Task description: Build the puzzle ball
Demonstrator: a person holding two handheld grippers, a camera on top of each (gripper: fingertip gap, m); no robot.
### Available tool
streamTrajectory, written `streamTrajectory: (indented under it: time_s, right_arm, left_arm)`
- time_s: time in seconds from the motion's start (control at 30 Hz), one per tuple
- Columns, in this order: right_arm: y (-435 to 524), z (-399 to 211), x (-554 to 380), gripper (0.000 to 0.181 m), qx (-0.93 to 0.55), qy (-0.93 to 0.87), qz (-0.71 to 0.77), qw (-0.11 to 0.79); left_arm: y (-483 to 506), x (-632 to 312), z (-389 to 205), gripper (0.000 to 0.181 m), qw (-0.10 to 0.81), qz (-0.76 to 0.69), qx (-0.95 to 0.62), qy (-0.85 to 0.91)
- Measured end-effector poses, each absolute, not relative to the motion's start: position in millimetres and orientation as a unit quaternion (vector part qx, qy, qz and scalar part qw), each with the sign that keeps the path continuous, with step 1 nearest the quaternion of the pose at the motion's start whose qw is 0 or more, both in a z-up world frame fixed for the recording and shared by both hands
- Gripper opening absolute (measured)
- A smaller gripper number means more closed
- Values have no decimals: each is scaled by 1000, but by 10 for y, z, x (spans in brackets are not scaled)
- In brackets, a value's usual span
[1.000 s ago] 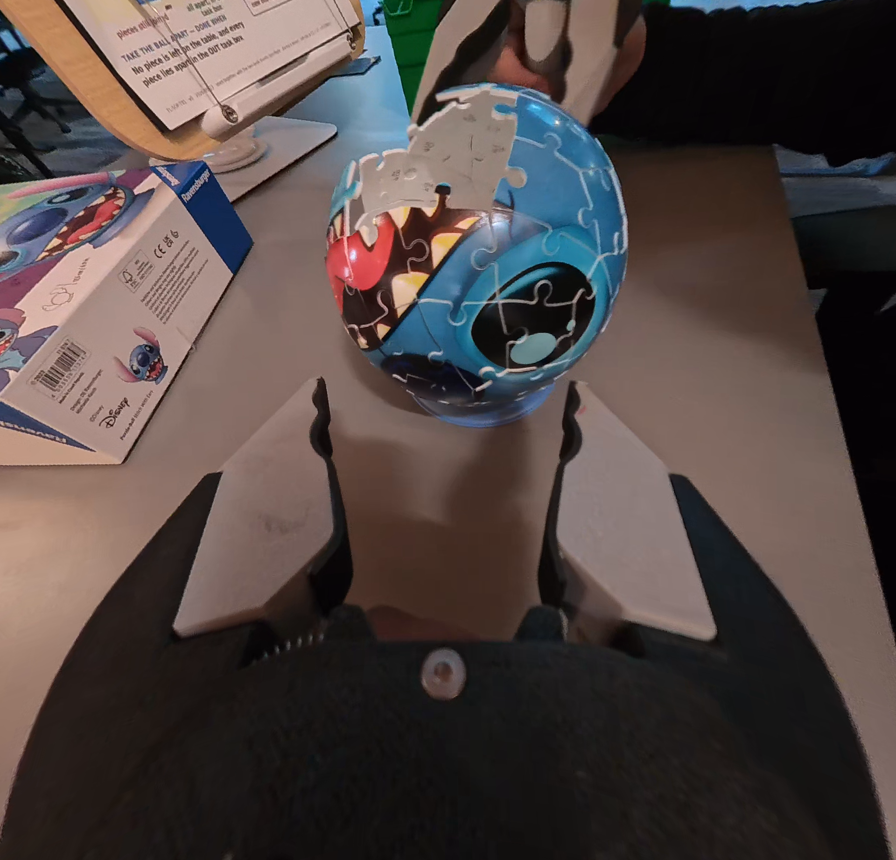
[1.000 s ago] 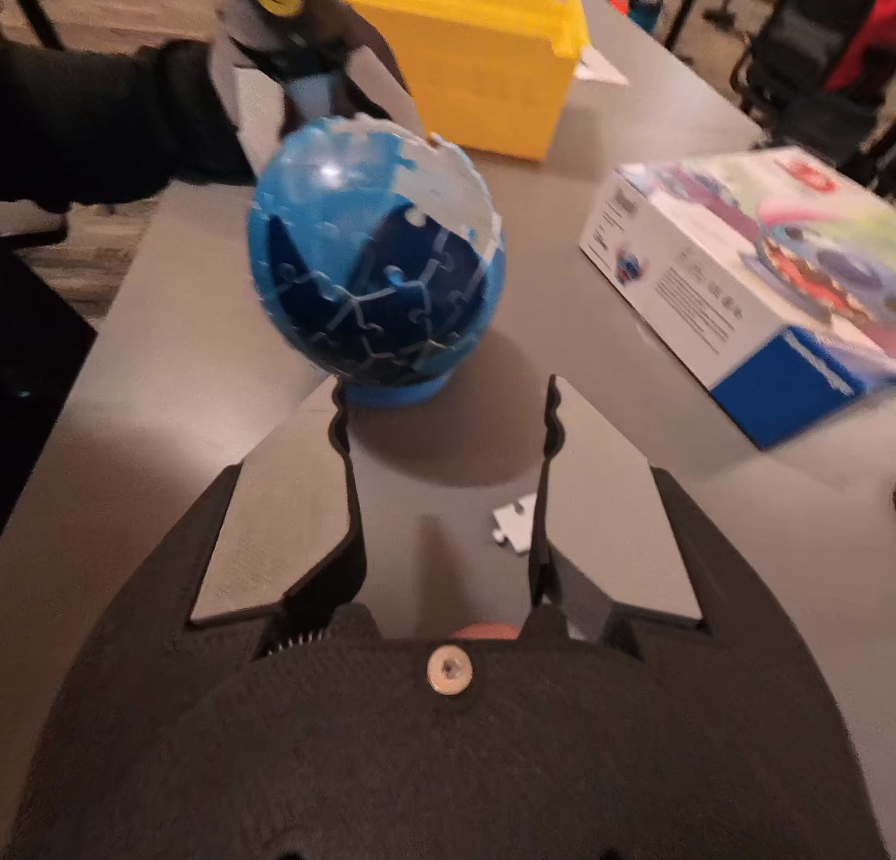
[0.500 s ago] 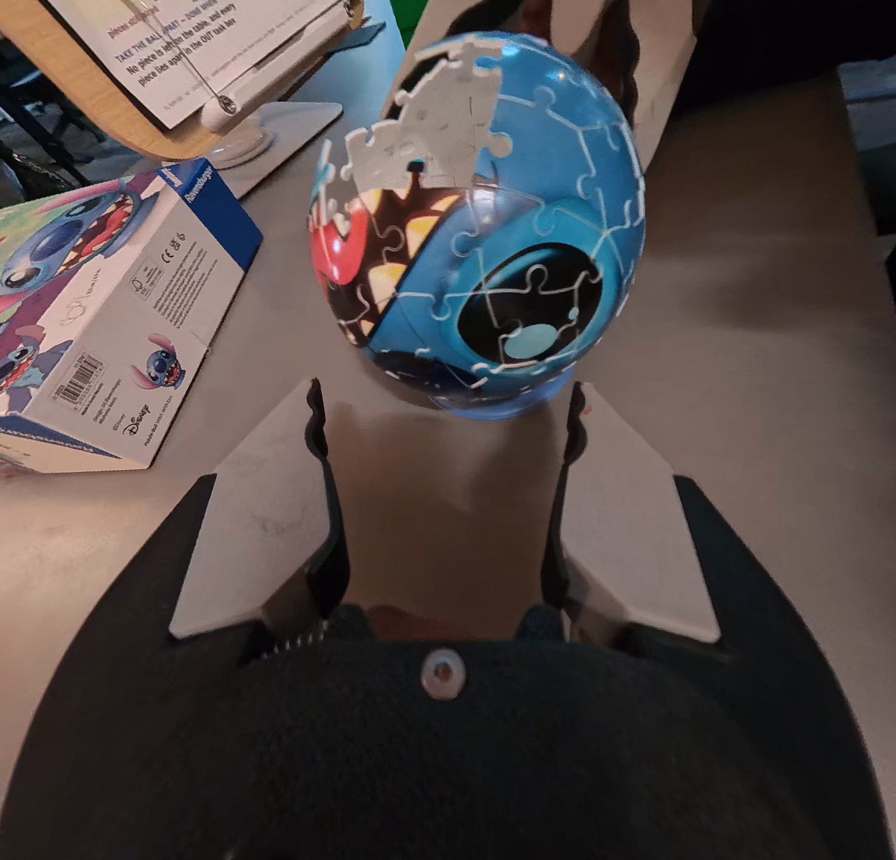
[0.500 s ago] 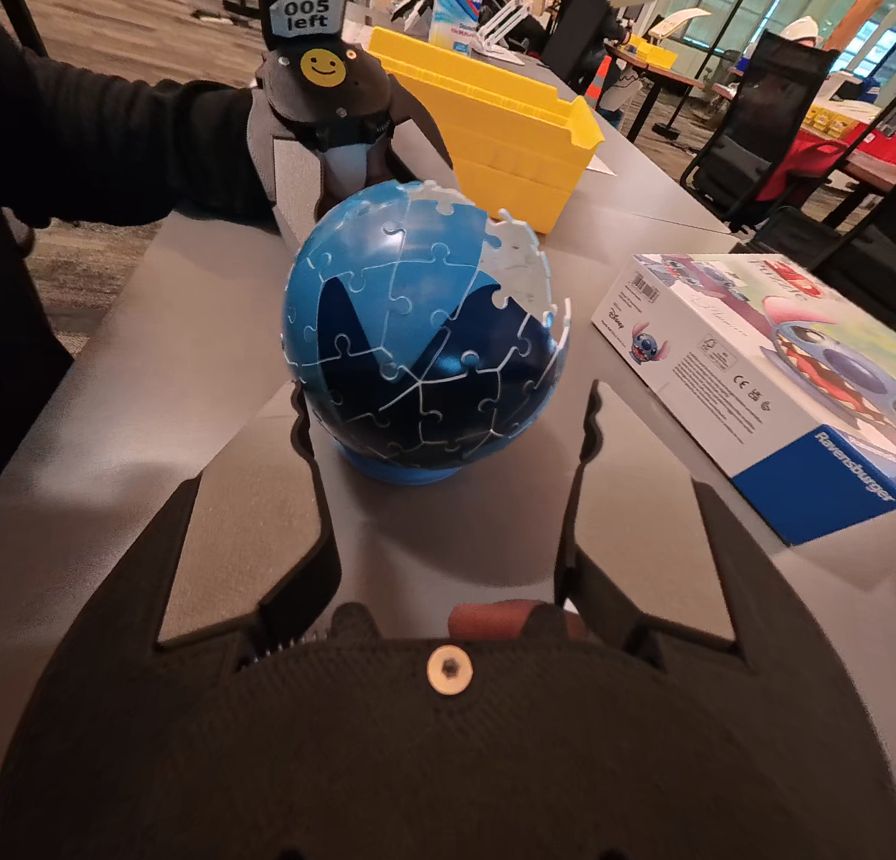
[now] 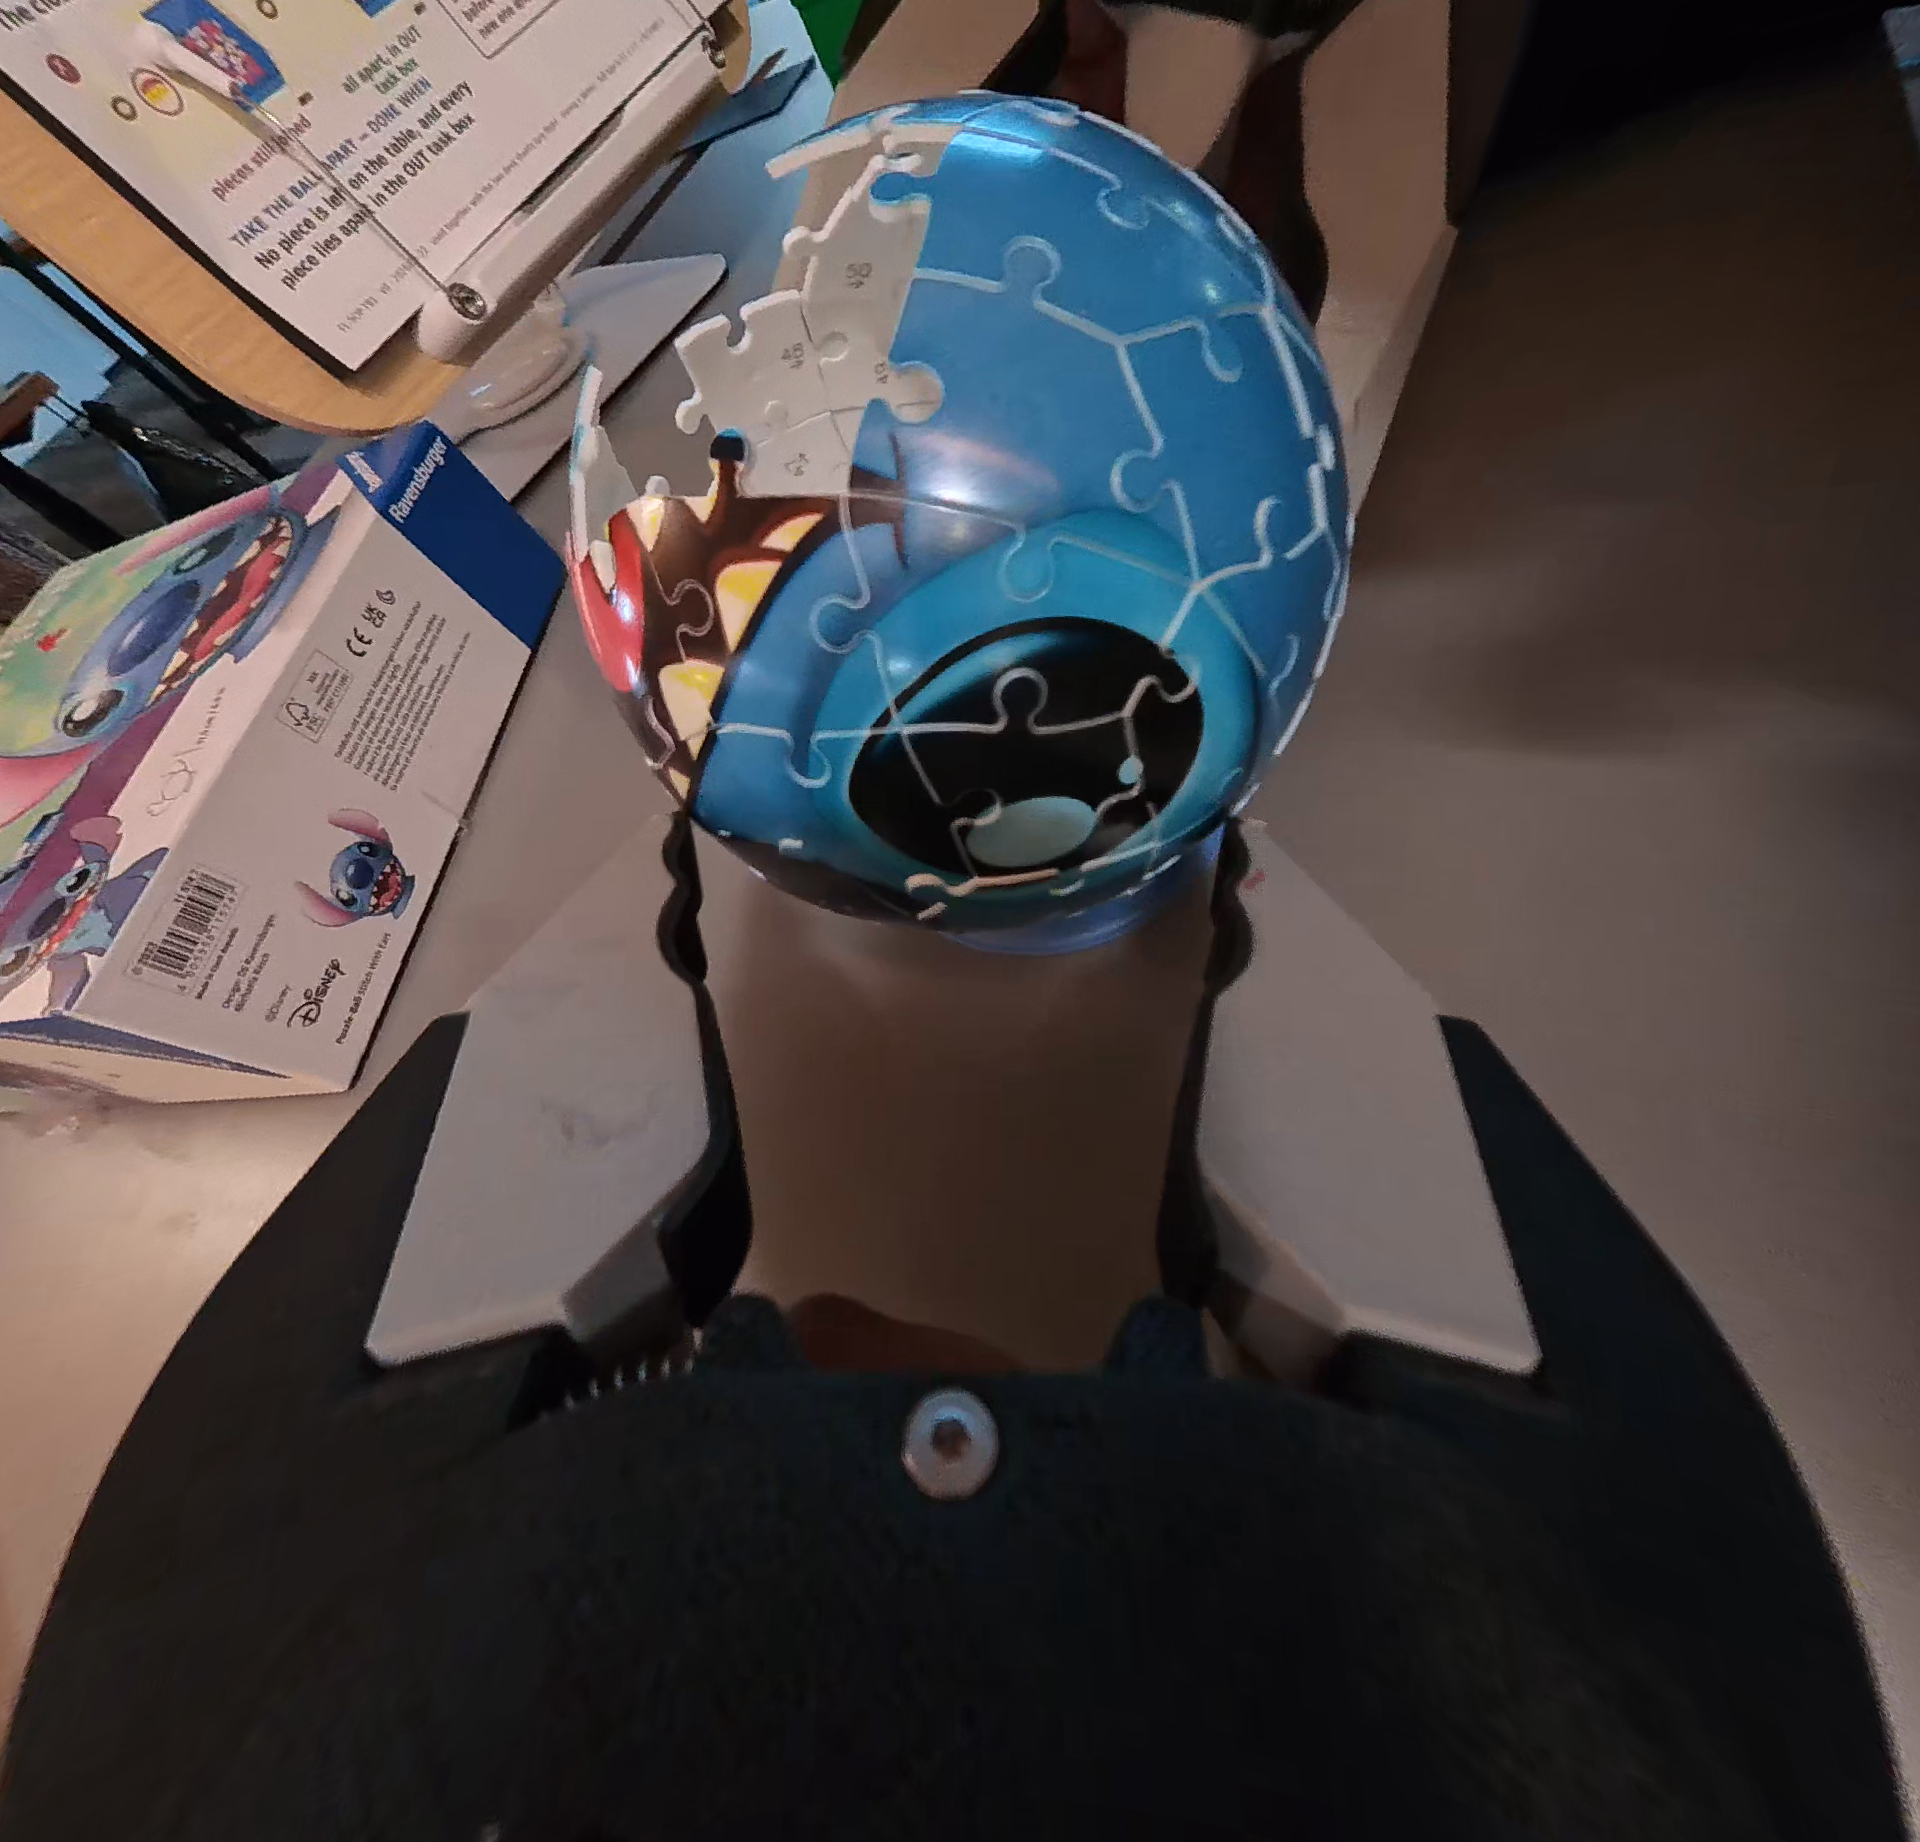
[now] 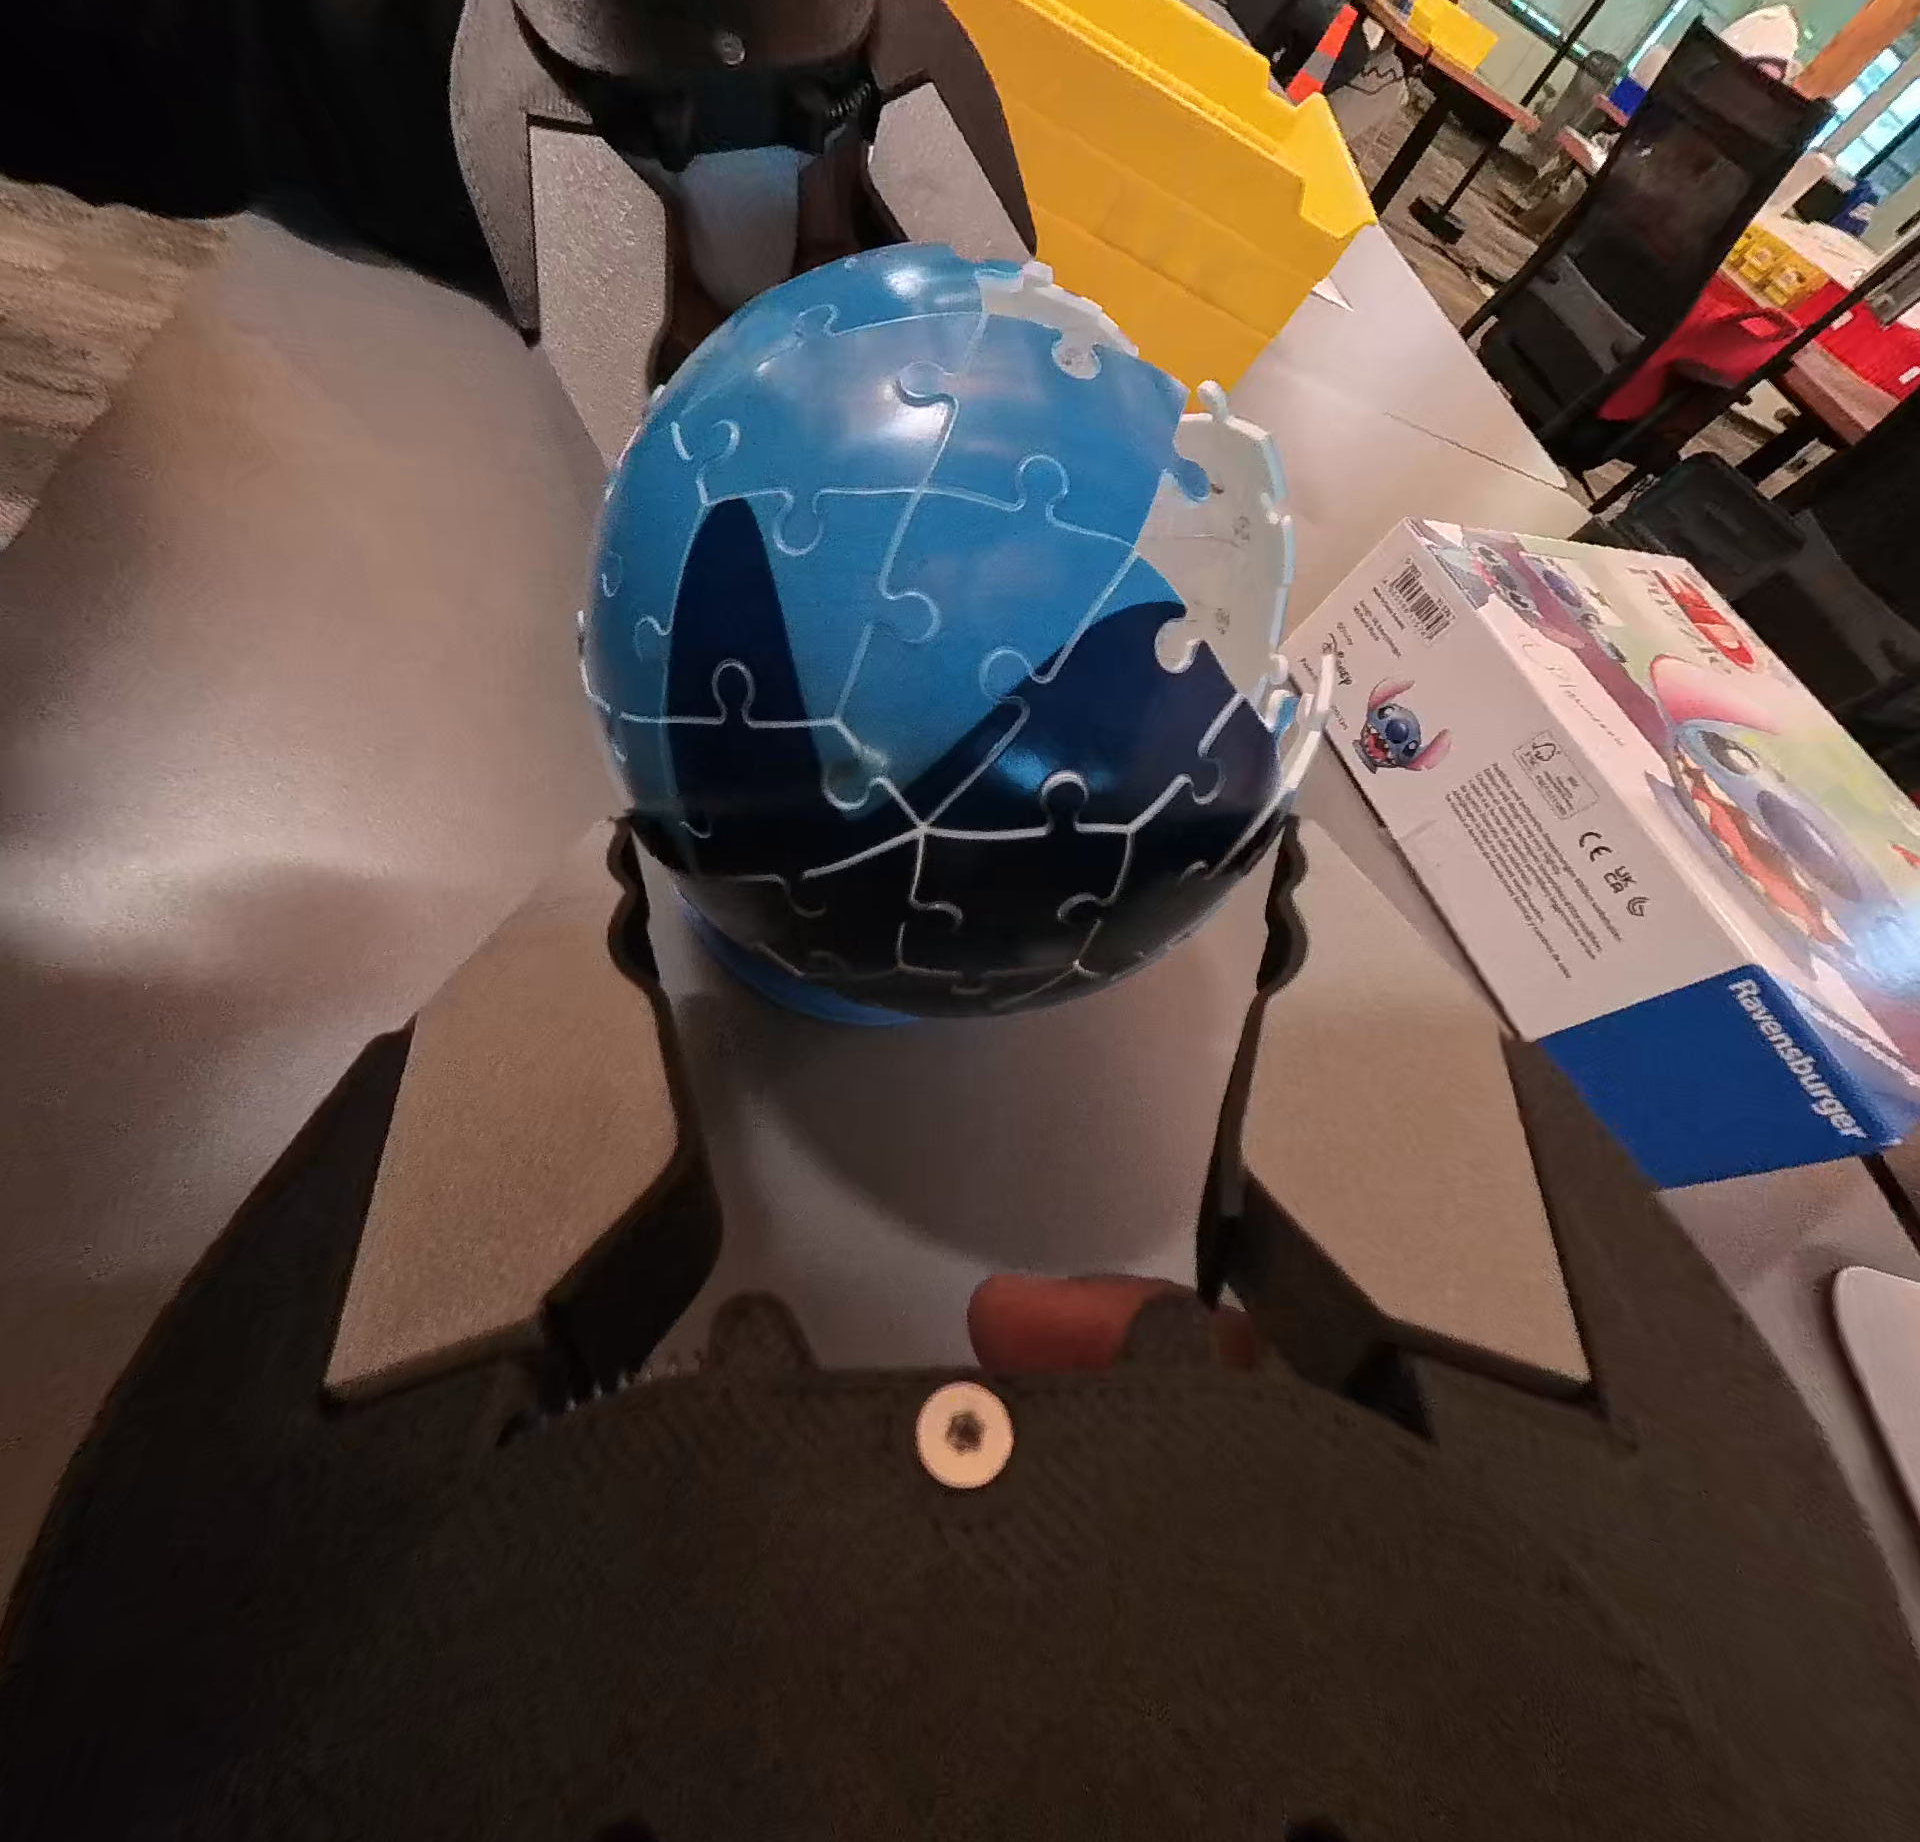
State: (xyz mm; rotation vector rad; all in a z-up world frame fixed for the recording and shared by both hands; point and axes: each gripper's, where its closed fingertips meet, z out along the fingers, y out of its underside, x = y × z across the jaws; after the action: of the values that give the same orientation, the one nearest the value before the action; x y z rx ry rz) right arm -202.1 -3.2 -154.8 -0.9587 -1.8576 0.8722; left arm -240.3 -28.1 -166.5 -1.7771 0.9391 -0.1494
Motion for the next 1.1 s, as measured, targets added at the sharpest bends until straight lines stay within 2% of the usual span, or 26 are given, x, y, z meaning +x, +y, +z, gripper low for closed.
streamTrajectory:
  time_s: [0.37,0.6,0.87,1.0,1.1]
  right_arm:
    - [-116,-1445,-2054,119,-455,-689,462,322]
    - [-236,-1649,-2026,119,-501,-684,475,234]
    - [-191,-1711,-2036,119,-512,-683,467,230]
    - [-149,-1682,-2016,114,-499,-689,456,262]
    - [-85,-1669,-2020,118,-485,-698,426,310]
  left_arm:
    - [-371,-2394,-1424,97,537,-181,-755,331]
    - [-476,-2393,-1379,97,552,-214,-745,307]
    - [-476,-2449,-1435,89,558,-193,-746,307]
    - [-497,-2453,-1411,91,563,-202,-740,308]
    - [-504,-2456,-1401,96,566,-203,-737,311]
